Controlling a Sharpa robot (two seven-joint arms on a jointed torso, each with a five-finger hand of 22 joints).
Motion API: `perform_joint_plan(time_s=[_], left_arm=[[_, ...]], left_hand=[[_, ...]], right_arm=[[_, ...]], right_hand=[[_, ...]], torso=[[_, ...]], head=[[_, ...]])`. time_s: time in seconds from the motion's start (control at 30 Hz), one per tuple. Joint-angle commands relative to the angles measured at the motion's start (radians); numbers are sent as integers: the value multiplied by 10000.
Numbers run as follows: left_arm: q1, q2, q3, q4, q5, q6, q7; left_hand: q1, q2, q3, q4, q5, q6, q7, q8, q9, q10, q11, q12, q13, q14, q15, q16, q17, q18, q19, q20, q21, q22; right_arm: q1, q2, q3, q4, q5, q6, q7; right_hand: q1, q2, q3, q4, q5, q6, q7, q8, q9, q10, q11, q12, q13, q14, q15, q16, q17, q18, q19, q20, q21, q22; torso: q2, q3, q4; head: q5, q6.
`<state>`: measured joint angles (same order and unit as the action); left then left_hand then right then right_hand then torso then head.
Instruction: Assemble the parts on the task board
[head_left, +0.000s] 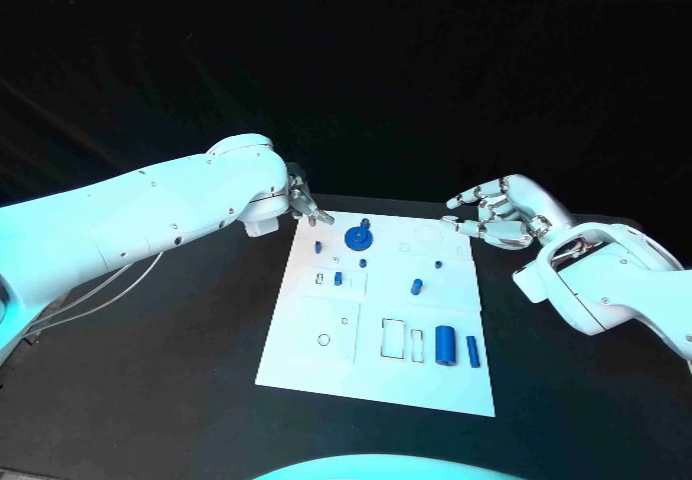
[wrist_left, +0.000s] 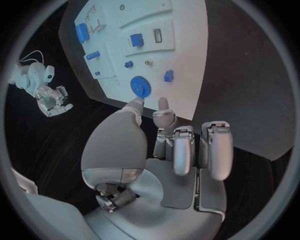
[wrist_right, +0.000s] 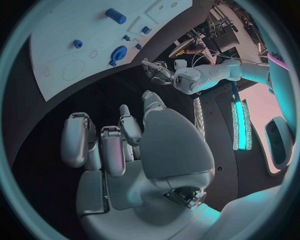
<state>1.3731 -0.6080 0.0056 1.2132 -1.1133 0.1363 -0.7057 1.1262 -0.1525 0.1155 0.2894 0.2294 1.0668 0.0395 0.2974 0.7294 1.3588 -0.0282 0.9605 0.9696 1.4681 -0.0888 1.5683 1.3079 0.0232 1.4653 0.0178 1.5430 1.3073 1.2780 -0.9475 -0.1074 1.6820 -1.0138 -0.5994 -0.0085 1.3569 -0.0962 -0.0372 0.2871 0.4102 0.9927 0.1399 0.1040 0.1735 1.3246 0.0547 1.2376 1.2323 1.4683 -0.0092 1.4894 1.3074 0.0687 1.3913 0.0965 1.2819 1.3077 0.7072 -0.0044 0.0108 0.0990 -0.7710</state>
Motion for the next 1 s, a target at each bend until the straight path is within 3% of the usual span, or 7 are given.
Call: perform_joint_plan(time_s=[0.03, 0.53, 1.0], left_arm=[[-7, 190, -44, -300, -265, 546, -71], [-202, 682, -141, -1152, -316, 817, 122], [-350, 827, -168, -1327, -216, 1042, 216]], left_hand=[[7, 77, -103, 2, -38, 30, 65, -72, -26, -92, 31, -68, -39, 1027, 84, 25, 2629, -80, 651, 84, -47, 2040], [58, 241, -577, 27, -25, -17, 124, -263, -209, -182, 82, -127, -147, 1027, 126, 25, 2629, -66, 614, 114, -82, 1987], [109, 313, -681, 14, -15, -22, 137, -313, -263, -210, 93, -140, -176, 1027, 138, 25, 2629, -62, 602, 123, -93, 1972]], right_arm=[[-6, 20, 0, 2, -43, -11, 99], [-7, 32, 0, 19, -44, -11, 109], [-7, 37, 0, 23, -88, -11, 105]], right_hand=[[-82, 5, -63, 0, 67, -16, 2, 47, -14, -76, 20, -34, -11, 600, -56, -59, 902, 60, -61, -28, -58, 396], [-82, 5, -63, 0, 67, -16, 2, 47, -14, -76, 20, -34, -11, 600, -56, -59, 902, 60, -61, -28, -58, 396], [-82, 5, -63, 0, 67, -16, 2, 47, -14, -76, 20, -34, -11, 600, -56, -59, 902, 60, -61, -28, -58, 396]], torso=[[3, -1, -3], [-1, 6, 1], [-7, 15, -5]], head=[[22, -2], [24, -60], [-1, -94]])
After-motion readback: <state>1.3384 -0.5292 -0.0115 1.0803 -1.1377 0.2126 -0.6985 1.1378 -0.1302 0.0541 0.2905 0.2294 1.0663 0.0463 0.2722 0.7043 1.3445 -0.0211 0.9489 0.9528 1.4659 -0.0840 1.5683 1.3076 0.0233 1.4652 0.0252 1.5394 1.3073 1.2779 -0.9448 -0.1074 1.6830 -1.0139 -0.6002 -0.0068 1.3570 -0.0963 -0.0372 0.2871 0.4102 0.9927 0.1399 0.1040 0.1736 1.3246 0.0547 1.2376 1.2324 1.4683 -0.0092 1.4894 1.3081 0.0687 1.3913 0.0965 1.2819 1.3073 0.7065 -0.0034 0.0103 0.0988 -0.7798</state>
